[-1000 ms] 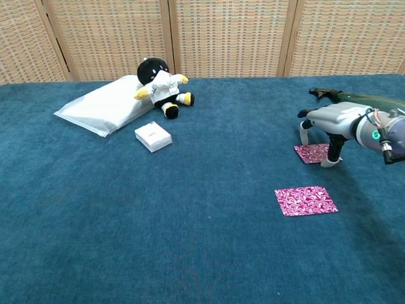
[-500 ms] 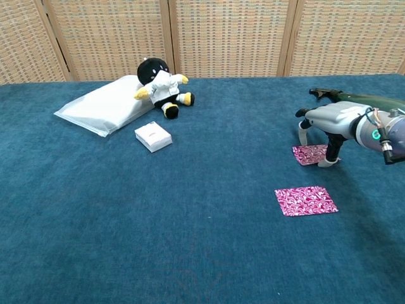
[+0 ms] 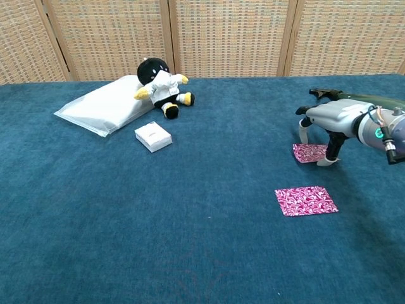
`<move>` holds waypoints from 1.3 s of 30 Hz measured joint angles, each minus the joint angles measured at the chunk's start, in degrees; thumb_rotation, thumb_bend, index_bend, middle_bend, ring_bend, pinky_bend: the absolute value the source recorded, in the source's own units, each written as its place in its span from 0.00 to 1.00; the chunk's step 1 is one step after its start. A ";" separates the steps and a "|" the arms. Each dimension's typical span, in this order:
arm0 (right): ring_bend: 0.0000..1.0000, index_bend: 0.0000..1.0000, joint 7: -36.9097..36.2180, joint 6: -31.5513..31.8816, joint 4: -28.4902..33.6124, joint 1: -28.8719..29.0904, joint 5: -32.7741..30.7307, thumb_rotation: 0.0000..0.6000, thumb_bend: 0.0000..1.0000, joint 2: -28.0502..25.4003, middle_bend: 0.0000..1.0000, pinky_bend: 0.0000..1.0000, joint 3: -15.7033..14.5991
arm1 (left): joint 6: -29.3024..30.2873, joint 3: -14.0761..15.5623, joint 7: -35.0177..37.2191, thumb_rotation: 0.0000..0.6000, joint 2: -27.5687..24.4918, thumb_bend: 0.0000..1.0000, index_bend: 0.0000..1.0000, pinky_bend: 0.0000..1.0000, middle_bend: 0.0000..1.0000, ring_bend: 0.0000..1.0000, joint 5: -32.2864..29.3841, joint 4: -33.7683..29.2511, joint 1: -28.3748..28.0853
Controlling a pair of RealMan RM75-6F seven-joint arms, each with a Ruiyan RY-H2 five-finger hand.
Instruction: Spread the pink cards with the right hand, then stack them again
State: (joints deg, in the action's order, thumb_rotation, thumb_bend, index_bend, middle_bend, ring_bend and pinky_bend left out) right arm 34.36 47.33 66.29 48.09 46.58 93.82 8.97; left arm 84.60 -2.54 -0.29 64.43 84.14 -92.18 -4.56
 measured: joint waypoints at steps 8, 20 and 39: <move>0.00 0.55 1.70 2.08 3.40 -0.48 -1.11 1.00 0.36 -1.66 0.00 0.02 -0.02 | -0.04 0.09 0.53 1.00 -0.08 0.00 0.00 0.00 0.00 0.00 0.25 0.12 -0.02; 0.00 0.55 3.72 6.01 10.12 -2.28 -2.21 1.00 0.36 -4.35 0.00 0.02 -1.19 | 0.19 0.11 1.39 1.00 -0.01 0.00 0.00 0.00 0.00 0.00 0.54 0.35 0.05; 0.00 0.55 8.47 18.02 29.58 -7.60 2.21 1.00 0.36 -8.98 0.01 0.03 -5.89 | -0.21 0.45 3.13 1.00 -0.56 0.00 0.00 0.00 0.00 0.00 1.13 0.33 -0.07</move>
State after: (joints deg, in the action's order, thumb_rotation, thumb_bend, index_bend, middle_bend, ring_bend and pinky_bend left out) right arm 42.83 65.34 95.87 40.48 48.79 84.84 3.07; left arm 84.38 -2.08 2.84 63.88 85.27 -91.85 -4.63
